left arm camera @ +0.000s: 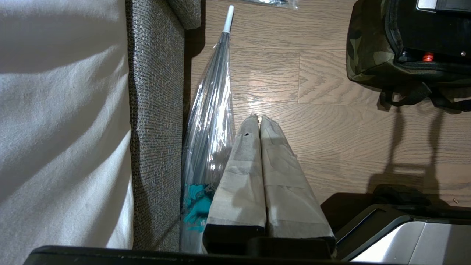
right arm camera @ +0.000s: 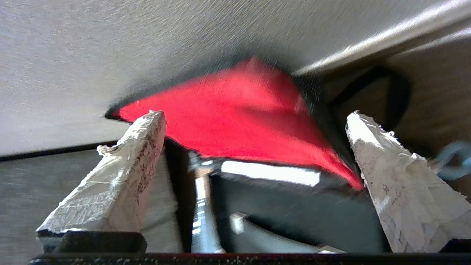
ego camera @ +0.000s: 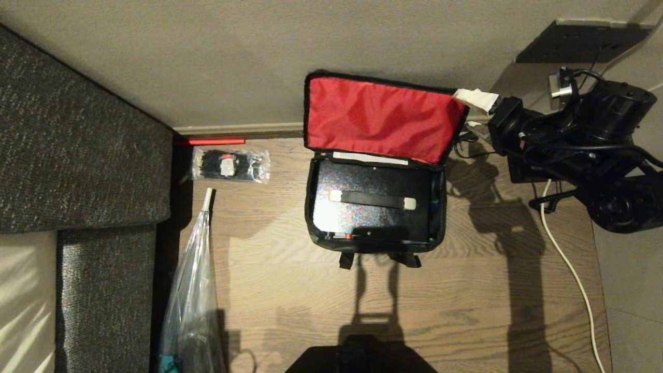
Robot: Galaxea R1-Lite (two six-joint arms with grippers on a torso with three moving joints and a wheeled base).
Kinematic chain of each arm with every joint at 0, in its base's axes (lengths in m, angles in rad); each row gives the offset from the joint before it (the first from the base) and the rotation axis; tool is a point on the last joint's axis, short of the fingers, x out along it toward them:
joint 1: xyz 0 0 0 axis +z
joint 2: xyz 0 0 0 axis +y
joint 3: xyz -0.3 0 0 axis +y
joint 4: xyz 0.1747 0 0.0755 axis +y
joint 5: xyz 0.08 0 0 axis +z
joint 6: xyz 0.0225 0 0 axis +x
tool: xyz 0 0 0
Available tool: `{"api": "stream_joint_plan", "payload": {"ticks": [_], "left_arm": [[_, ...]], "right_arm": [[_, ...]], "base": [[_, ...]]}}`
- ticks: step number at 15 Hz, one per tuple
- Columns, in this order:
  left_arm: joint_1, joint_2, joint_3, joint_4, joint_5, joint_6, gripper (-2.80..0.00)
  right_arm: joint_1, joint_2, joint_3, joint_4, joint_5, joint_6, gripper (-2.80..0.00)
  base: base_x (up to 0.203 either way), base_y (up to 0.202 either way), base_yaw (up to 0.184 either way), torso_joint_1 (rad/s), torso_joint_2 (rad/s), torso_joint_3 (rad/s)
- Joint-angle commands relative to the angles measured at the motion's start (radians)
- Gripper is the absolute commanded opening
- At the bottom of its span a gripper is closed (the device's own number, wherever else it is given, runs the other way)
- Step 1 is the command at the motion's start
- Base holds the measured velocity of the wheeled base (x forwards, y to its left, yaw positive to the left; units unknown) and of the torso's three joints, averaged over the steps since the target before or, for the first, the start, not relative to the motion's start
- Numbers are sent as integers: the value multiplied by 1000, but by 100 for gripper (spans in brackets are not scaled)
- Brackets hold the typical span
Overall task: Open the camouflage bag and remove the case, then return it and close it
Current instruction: Open the top of the storage box
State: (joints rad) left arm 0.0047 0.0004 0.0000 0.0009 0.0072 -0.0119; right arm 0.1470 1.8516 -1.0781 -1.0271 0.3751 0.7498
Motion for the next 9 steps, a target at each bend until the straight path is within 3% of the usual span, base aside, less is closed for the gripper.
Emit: {"api": "stream_joint_plan", "payload": {"ticks": [1,5,8,9], "left_arm": [[0,-2,3,-1,0,0,-280],[0,-2,3,1,0,0,-280],[1,-2,3,1,0,0,-280],[1,-2,3,-1,0,0,-280]], "right_arm": [[-11,54,-10,-40,2,-42,0],[-23,75,3,-57,3,-108,0],[-25,67,19,-49,4,-106,0],[-27,59,33,-45,3,-100,-280]], "base": [[0,0,0,0,0,0],[0,0,0,0,0,0],[0,0,0,0,0,0],[0,0,0,0,0,0]]}}
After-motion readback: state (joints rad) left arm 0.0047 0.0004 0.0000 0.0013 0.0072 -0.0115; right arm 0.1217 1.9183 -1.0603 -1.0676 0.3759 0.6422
